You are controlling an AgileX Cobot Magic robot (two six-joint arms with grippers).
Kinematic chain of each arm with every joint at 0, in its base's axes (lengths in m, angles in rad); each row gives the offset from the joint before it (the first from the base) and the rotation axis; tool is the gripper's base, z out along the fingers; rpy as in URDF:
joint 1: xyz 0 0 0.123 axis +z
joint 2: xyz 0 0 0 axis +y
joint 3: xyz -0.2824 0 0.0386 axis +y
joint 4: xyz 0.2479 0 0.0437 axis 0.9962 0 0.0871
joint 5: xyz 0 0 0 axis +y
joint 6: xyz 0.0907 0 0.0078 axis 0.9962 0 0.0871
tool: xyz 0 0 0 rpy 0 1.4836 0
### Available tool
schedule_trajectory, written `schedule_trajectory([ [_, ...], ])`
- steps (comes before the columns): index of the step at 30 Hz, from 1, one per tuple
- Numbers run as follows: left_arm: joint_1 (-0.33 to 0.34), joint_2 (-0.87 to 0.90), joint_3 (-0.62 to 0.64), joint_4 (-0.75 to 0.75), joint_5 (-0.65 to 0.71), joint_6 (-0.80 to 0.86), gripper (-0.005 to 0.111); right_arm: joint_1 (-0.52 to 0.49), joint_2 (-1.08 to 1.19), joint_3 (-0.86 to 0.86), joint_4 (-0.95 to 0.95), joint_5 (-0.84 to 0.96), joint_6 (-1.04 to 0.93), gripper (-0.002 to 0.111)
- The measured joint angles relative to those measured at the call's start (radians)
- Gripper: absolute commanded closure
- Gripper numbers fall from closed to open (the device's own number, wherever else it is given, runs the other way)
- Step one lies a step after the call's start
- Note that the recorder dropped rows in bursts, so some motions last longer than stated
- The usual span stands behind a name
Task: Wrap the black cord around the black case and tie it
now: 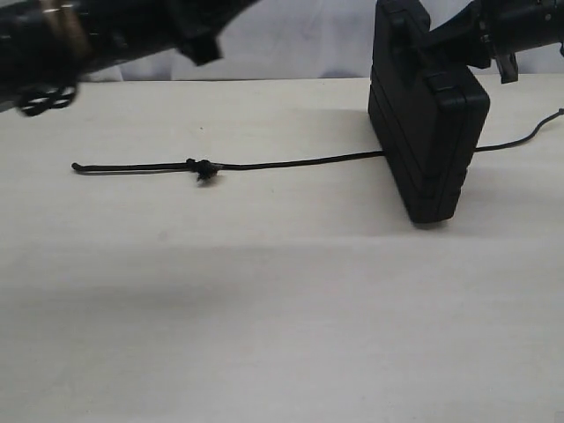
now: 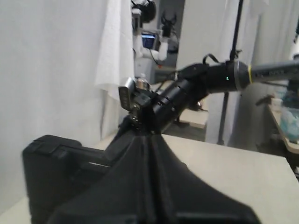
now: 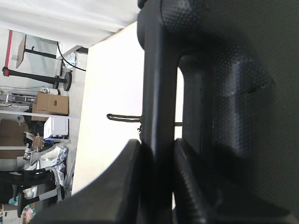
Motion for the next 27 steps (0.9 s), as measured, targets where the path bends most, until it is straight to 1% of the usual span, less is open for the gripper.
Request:
schedule_trajectory([
  [3, -0.103, 0.148, -0.160, 0.036, 0.027, 0.007, 0.107, 0.000, 0.000, 0.000, -0.002, 0.000, 0.000, 0.104],
  [5, -0.159, 0.233, -0.250, 0.051, 0.037, 0.026, 0.107, 0.000, 0.000, 0.000, -0.002, 0.000, 0.000, 0.104],
  [6, -0.210, 0.302, -0.326, 0.063, 0.055, 0.041, 0.107, 0.000, 0.000, 0.000, -0.002, 0.000, 0.000, 0.104],
  [11, -0.296, 0.406, -0.463, 0.069, 0.143, 0.092, 0.107, 0.000, -0.002, 0.000, -0.008, -0.004, 0.000, 0.104],
  [12, -0.328, 0.433, -0.510, 0.069, 0.218, 0.125, 0.107, 0.000, -0.004, 0.000, -0.011, -0.006, 0.000, 0.104],
  [14, -0.368, 0.462, -0.563, 0.071, 0.340, 0.145, 0.107, 0.000, -0.004, 0.000, -0.011, -0.008, 0.000, 0.104],
  [15, -0.396, 0.483, -0.603, 0.071, 0.435, 0.154, 0.107, 0.000, -0.004, 0.000, -0.011, -0.007, 0.000, 0.104],
  [16, -0.416, 0.500, -0.633, 0.071, 0.486, 0.157, 0.107, 0.000, -0.004, 0.000, -0.011, -0.007, 0.000, 0.104],
  [17, -0.426, 0.524, -0.662, 0.070, 0.522, 0.160, 0.107, 0.000, -0.004, 0.000, -0.012, -0.007, 0.000, 0.104],
  [19, -0.428, 0.538, -0.683, 0.060, 0.533, 0.160, 0.107, 0.000, -0.004, 0.000, -0.012, -0.010, 0.000, 0.104],
  [23, -0.428, 0.543, -0.689, 0.050, 0.550, 0.160, 0.107, 0.000, -0.006, 0.000, -0.018, -0.014, 0.000, 0.104],
  [25, -0.429, 0.534, -0.690, 0.047, 0.604, 0.160, 0.107, 0.000, -0.006, 0.000, -0.018, -0.014, 0.000, 0.104],
  [26, -0.426, 0.522, -0.692, 0.044, 0.662, 0.160, 0.107, 0.000, -0.006, 0.000, -0.022, -0.014, 0.000, 0.104],
  [27, -0.416, 0.520, -0.692, 0.043, 0.682, 0.160, 0.107, 0.000, -0.007, 0.000, -0.025, -0.014, 0.000, 0.104],
])
